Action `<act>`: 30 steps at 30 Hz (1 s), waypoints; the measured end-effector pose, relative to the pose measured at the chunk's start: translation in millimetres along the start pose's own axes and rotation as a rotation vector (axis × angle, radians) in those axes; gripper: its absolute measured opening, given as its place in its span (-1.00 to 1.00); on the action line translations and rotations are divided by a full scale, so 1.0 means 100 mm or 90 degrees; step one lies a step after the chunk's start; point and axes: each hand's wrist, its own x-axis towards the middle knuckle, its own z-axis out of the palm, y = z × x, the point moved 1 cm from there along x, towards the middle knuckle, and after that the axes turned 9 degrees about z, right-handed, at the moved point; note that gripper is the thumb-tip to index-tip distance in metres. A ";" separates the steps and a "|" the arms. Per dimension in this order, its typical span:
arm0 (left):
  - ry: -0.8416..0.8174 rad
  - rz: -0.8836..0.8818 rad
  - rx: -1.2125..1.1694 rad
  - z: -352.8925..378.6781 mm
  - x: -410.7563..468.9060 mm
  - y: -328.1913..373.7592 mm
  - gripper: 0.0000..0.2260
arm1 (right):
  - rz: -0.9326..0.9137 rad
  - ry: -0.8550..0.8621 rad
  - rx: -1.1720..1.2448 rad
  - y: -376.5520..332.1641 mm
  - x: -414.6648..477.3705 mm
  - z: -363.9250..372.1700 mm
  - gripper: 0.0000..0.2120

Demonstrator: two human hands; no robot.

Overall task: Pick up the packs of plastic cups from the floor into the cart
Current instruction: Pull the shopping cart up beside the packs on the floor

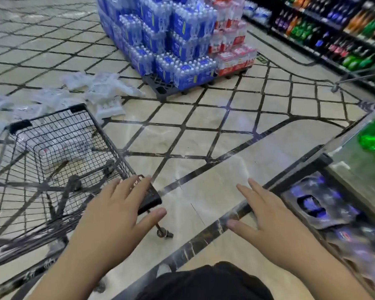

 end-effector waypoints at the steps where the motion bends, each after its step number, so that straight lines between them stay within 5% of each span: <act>1: -0.009 0.016 0.001 -0.04 0.14 -0.03 -0.18 | 0.007 -0.007 0.015 -0.01 0.08 -0.03 -0.17; 9: -0.078 0.068 -0.008 -0.01 1.53 -0.03 -0.13 | 0.085 0.014 0.046 0.28 1.15 -0.37 -0.16; 14: -0.090 -0.009 0.020 0.04 2.48 -0.13 -0.07 | 0.117 0.076 -0.121 0.49 2.21 -0.84 -0.10; 21: -0.079 -0.174 -0.005 -0.24 3.45 -0.10 -0.19 | -0.046 0.049 -0.203 0.35 3.80 -1.89 -0.12; 30: -0.067 -0.326 -0.026 -0.49 4.11 -0.59 -0.07 | -0.206 0.016 -0.235 -0.51 5.16 -2.38 -0.15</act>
